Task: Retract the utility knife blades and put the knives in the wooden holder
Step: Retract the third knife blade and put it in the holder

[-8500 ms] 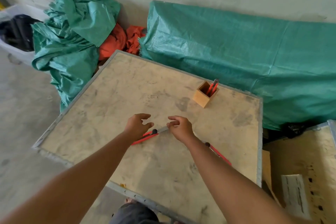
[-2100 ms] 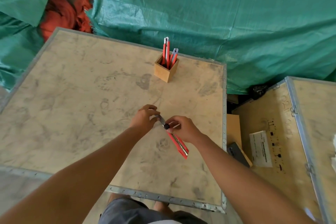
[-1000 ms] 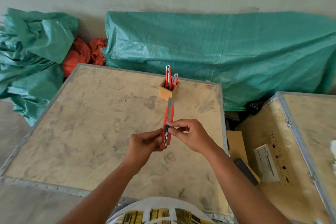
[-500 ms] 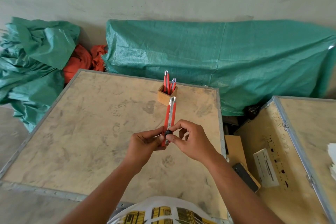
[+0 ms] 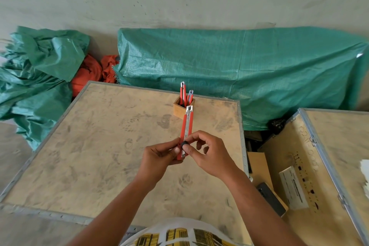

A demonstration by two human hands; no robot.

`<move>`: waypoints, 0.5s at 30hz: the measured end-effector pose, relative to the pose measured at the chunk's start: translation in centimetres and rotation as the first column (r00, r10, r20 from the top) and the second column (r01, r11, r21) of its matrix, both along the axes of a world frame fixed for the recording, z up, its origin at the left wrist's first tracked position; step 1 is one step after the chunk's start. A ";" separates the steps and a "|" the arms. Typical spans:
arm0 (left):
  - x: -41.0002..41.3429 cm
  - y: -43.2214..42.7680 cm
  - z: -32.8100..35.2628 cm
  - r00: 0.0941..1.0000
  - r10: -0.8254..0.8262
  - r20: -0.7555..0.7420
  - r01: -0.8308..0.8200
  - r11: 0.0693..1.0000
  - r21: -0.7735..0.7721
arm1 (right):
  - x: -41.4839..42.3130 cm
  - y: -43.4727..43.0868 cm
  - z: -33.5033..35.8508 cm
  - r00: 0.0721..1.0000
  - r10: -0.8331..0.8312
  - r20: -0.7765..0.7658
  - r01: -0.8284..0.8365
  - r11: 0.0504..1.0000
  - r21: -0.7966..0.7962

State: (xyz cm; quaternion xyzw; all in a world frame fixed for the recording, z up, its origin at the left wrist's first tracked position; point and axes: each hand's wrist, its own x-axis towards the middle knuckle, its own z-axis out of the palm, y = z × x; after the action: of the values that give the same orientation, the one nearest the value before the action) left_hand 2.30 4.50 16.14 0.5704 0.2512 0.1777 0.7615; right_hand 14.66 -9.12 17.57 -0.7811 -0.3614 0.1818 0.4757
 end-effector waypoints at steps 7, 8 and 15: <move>0.2 -0.2 -0.6 1.000 -0.010 -0.004 0.010 1.000 -0.008 | 0.3 -0.3 0.0 0.998 -0.042 0.038 0.042 0.999 0.011; 0.3 -0.2 -0.7 1.000 -0.009 -0.011 0.009 1.000 -0.005 | 0.2 -0.2 -0.1 0.996 -0.074 0.039 0.074 0.997 0.007; 1.8 0.0 -1.1 0.999 -0.037 0.004 0.037 0.999 -0.033 | 2.2 0.1 -0.3 0.988 -0.104 -0.115 0.112 0.992 0.066</move>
State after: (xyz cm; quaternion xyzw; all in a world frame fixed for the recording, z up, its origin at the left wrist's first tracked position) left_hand 4.08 4.52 15.00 0.5620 0.2423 0.1605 0.7744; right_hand 16.91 -9.01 17.24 -0.7704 -0.2979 0.1857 0.5322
